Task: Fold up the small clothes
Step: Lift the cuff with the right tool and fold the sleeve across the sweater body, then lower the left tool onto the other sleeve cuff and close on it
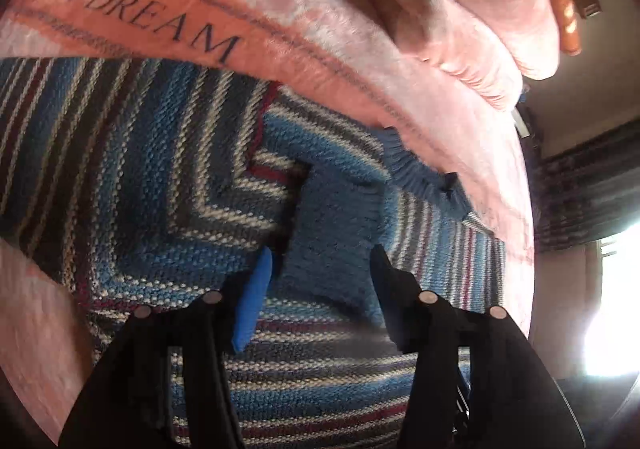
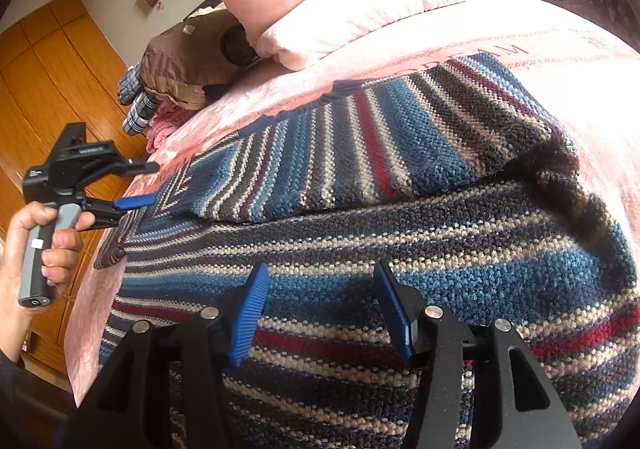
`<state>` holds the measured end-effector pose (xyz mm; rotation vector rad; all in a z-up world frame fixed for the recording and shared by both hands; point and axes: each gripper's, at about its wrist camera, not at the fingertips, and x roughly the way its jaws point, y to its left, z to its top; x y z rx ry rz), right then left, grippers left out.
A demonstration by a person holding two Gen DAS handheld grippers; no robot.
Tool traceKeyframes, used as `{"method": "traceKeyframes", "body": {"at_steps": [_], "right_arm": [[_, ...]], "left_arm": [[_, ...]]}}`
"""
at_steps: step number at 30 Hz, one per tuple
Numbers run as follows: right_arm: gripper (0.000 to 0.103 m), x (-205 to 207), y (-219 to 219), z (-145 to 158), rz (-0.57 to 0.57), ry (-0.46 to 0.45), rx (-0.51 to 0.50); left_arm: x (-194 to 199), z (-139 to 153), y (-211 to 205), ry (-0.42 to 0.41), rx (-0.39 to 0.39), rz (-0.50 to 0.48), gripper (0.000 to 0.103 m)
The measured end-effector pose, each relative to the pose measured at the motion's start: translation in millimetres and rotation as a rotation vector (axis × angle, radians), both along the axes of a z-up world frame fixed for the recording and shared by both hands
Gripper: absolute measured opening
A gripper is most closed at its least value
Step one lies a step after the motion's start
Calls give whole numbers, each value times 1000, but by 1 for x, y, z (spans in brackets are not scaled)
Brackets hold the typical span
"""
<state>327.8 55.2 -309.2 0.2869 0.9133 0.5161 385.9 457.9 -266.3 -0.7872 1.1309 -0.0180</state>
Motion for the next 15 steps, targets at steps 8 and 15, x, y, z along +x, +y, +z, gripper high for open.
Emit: {"method": "traceKeyframes", "body": {"at_steps": [8, 15], "right_arm": [[56, -3, 2, 1, 19, -12, -7], [56, -7, 5, 5, 42, -33, -17]], "left_arm": [[13, -51, -24, 35, -108, -47, 42], [-39, -25, 32, -67, -135, 60, 66]]}}
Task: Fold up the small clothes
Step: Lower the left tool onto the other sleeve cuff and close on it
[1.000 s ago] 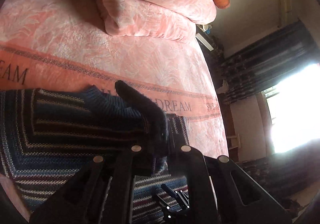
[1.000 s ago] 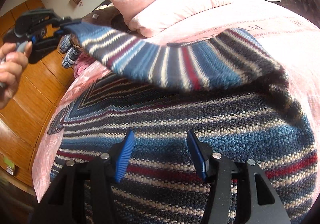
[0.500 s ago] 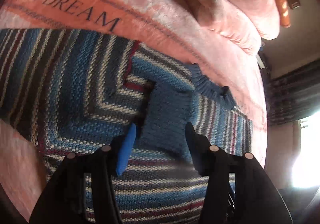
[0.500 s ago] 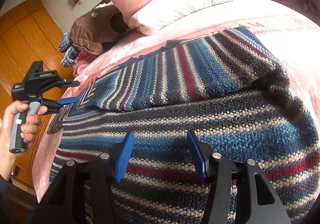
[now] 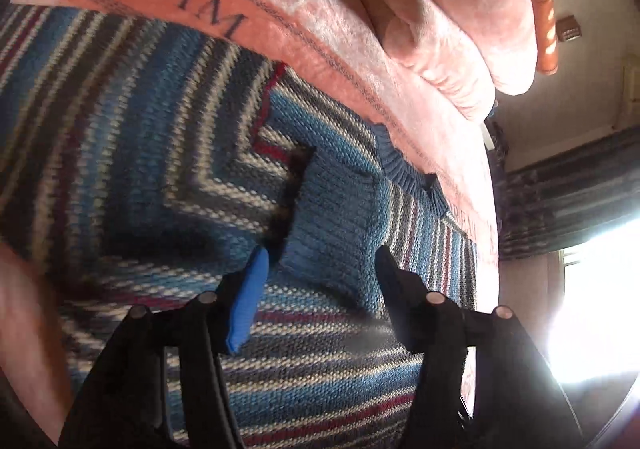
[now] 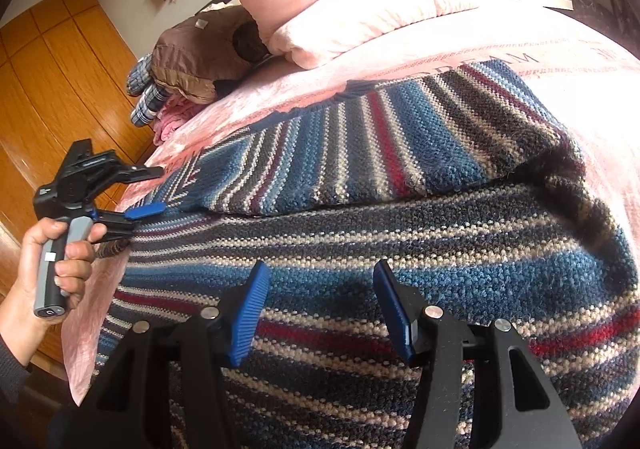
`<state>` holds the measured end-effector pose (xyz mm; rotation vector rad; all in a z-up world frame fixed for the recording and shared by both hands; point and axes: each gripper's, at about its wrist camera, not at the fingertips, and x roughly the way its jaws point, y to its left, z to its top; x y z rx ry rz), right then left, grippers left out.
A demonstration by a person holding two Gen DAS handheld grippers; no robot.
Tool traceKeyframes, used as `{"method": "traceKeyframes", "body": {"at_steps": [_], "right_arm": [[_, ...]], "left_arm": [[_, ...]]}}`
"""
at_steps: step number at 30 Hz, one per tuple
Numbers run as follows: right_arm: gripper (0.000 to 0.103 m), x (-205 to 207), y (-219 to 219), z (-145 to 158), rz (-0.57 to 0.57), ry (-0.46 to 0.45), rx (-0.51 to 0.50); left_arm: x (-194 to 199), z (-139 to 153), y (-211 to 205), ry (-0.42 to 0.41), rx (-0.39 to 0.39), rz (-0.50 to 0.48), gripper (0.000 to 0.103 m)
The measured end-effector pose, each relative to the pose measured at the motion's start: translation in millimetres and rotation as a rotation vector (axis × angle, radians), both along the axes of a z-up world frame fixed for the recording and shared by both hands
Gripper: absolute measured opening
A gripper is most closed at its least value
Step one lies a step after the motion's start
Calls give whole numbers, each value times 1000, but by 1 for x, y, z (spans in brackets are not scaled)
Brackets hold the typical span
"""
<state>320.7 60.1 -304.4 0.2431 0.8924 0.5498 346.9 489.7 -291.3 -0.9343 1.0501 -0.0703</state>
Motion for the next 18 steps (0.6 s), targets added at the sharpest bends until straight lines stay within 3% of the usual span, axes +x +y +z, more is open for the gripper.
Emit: {"method": "traceKeyframes", "body": {"at_steps": [3, 6, 8, 13, 18], "right_arm": [[59, -8, 7, 8, 35, -25, 5], [76, -17, 16, 13, 45, -43, 6], [79, -22, 22, 13, 38, -45, 10], [79, -35, 47, 11, 97, -38, -11], [79, -43, 64, 5, 127, -42, -29]], "left_arm": [[-49, 18, 60, -41, 5, 118, 76], [-104, 32, 134, -51, 92, 269, 84], [-139, 34, 182, -55, 92, 390, 90], [-191, 10, 288, -15, 45, 630, 90], [-200, -23, 341, 10, 1, 720, 90]]}}
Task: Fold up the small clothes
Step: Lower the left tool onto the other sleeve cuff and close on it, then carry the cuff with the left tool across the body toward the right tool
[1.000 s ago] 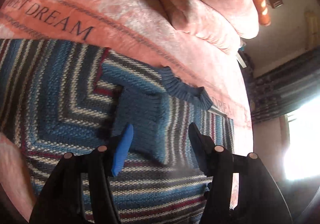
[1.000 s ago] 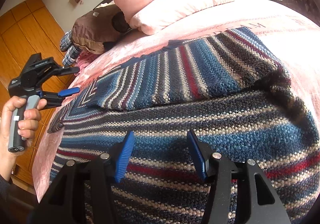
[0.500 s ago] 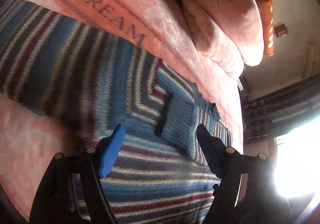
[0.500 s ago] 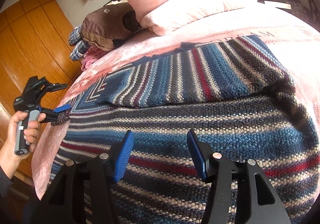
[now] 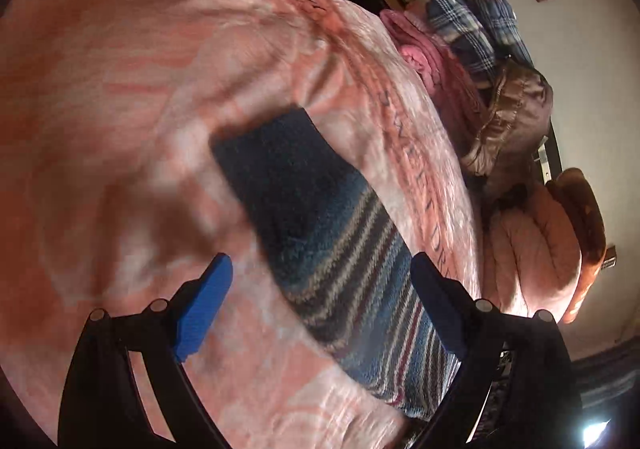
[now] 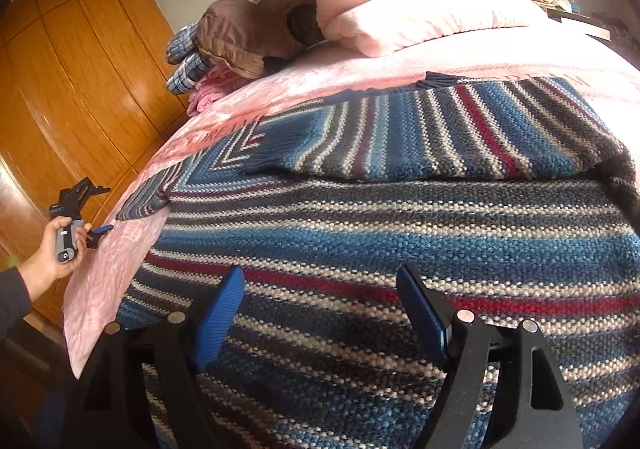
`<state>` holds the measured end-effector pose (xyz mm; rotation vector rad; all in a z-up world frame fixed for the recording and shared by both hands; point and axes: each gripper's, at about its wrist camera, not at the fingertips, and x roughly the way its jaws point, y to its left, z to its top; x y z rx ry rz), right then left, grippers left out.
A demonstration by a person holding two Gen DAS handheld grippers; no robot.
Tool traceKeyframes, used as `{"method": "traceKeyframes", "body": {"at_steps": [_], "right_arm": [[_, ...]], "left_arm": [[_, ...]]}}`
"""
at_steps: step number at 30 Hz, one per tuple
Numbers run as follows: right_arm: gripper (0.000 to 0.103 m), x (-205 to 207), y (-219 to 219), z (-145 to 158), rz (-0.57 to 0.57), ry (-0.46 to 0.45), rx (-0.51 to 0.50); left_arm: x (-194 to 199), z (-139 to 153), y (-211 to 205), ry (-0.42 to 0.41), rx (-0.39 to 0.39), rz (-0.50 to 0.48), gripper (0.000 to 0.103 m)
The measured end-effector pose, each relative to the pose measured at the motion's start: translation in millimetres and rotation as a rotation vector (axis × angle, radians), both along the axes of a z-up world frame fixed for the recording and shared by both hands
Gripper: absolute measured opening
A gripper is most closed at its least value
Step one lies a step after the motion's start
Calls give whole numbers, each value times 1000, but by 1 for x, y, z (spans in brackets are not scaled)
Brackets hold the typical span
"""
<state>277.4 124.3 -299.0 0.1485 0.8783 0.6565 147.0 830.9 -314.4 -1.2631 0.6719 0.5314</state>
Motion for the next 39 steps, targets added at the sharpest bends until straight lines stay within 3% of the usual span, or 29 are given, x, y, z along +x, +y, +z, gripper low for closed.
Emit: {"method": "traceKeyframes", "body": {"at_steps": [4, 6, 10, 12, 15, 18, 23, 27, 32, 39], "right_arm": [[79, 1, 4, -9, -3, 20, -21], [79, 2, 3, -11, -11, 25, -21], [79, 3, 7, -10, -14, 22, -41], [78, 2, 10, -5, -9, 21, -55], [78, -7, 13, 11, 4, 9, -55], [78, -18, 12, 27, 18, -1, -47], [77, -40, 3, 50, 26, -29, -43], [77, -52, -14, 64, -2, -35, -35], [77, -57, -38, 73, -50, -38, -11], [77, -55, -68, 71, -92, -23, 22]], "left_arm": [[9, -20, 14, -31, -5, 29, 89], [11, -26, 20, -34, -8, 35, 84], [17, -31, 26, 60, 28, 1, 21], [16, -26, 28, 62, 34, 3, 9], [16, 1, 22, 15, 68, 0, 7], [30, 46, 2, -49, 109, -68, 7], [59, 126, -46, -177, 206, -175, 6], [86, 174, -96, -220, 258, -272, 6], [115, 212, -162, -273, 299, -369, 6], [157, 212, -260, -273, 315, -485, 6]]}}
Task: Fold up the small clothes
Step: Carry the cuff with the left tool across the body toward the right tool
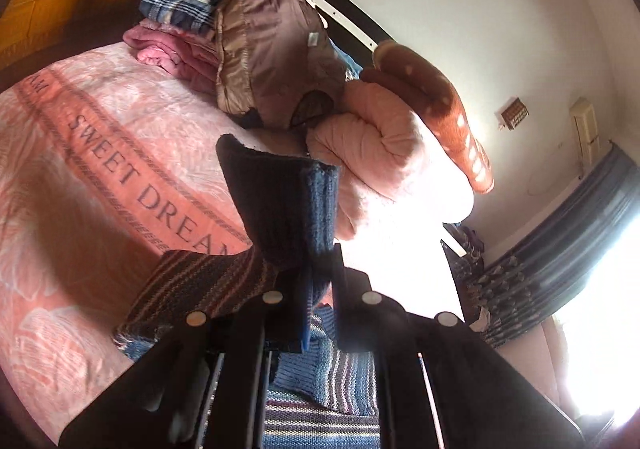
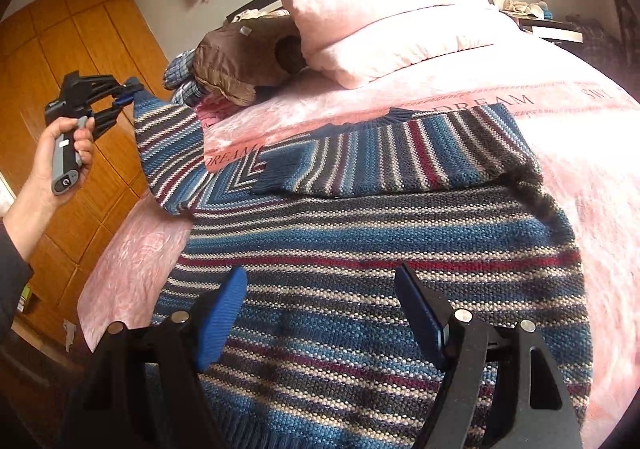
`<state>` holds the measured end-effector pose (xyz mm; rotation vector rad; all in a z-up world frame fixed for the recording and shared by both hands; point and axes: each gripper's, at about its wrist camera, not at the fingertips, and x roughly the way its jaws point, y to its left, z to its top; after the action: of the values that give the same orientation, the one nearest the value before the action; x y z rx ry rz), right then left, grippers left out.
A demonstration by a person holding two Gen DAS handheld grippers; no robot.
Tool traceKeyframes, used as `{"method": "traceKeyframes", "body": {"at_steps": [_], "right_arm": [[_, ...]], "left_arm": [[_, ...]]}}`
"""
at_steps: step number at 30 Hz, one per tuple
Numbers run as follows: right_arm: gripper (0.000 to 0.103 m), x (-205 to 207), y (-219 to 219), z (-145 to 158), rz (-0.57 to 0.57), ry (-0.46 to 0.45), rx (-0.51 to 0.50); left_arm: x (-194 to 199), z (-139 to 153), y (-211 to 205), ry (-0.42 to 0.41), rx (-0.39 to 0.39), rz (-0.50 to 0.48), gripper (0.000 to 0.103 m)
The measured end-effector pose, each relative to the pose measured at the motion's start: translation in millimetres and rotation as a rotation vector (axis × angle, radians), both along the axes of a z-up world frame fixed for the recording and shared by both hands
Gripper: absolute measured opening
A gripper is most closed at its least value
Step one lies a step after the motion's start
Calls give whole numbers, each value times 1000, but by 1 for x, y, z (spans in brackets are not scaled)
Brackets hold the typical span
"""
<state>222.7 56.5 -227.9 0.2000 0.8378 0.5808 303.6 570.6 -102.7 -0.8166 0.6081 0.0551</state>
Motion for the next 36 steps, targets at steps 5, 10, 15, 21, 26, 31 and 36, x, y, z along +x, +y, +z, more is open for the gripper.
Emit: {"method": "traceKeyframes", "body": {"at_steps": [5, 10, 15, 21, 26, 31, 36], "right_arm": [[77, 6, -19, -10, -28, 43, 49], [77, 11, -33, -19, -46, 73, 80], [77, 20, -44, -23, -73, 111, 119], [92, 47, -52, -19, -85, 198, 180], [90, 124, -44, -18, -42, 380, 388], [67, 208, -1, -65, -34, 644, 536], [66, 242, 37, -105, -77, 740, 526]], "left_arm": [[32, -30, -73, 49, 51, -73, 6], [56, -79, -137, 112, 60, -162, 6], [70, -135, -200, 199, 109, -268, 7], [64, -178, -226, 282, 81, -369, 45], [4, -161, -187, 231, -45, -288, 79], [-59, -165, -173, 196, 2, -243, 88], [-73, -182, -160, 190, -27, -243, 89]]}}
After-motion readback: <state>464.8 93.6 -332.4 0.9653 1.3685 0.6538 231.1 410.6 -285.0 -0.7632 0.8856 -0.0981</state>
